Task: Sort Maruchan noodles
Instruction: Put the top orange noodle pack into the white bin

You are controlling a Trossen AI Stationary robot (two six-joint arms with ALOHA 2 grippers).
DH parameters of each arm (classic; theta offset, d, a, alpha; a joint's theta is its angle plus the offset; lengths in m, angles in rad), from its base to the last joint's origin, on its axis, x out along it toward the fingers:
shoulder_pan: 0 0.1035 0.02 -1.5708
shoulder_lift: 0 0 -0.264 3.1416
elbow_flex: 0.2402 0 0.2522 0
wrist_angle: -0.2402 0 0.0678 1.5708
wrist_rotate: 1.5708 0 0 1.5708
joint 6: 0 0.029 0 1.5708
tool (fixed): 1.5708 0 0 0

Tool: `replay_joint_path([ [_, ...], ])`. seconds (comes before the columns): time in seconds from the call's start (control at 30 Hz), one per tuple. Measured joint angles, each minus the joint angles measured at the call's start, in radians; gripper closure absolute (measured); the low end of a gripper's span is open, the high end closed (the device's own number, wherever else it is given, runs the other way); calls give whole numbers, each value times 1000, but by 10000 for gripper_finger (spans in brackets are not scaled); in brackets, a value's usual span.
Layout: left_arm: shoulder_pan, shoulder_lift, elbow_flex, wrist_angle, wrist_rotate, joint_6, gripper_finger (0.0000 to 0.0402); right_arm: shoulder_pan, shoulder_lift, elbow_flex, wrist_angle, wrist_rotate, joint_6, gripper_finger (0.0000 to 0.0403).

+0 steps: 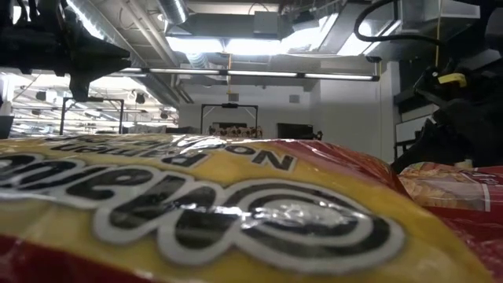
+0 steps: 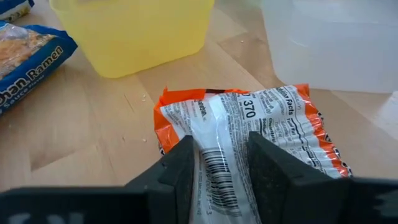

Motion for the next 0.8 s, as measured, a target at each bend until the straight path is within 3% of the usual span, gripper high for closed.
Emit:
replay_joint_path([
  [0.37,0,0,0,0,0,1,319,0,0,6,13,-15,3,397],
  [0.8,0,0,0,0,0,1,319,0,5,88,-4,-47,-28,401],
])
